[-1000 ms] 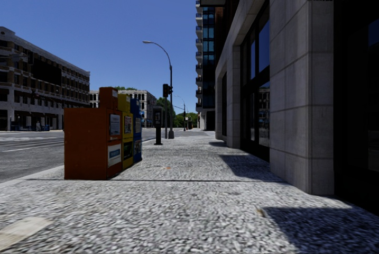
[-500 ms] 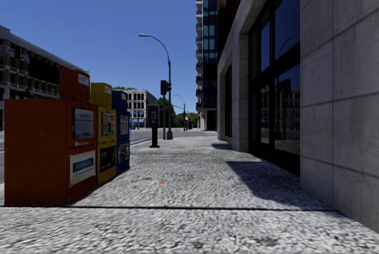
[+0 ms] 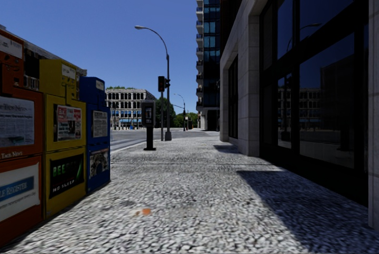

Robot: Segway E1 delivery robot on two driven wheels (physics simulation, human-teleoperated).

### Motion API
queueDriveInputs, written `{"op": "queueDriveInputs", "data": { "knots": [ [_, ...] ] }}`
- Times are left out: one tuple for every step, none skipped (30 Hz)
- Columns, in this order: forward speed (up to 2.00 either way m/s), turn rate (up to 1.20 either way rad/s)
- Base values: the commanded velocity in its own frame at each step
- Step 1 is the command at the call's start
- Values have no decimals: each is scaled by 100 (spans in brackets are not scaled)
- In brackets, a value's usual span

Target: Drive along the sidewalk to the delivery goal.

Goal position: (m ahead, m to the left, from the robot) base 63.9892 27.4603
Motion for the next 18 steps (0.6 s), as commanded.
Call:
{"op": "queueDriveInputs", "data": {
  "knots": [
    [200,0],
    [200,0],
    [200,0],
    [200,0],
    [200,0],
    [200,0],
    [200,0],
    [200,0],
    [200,0],
    [200,0],
    [200,0],
    [200,0],
    [200,0],
    [200,0],
    [200,0],
    [200,0],
    [200,0],
    [200,0]
  ]
}}
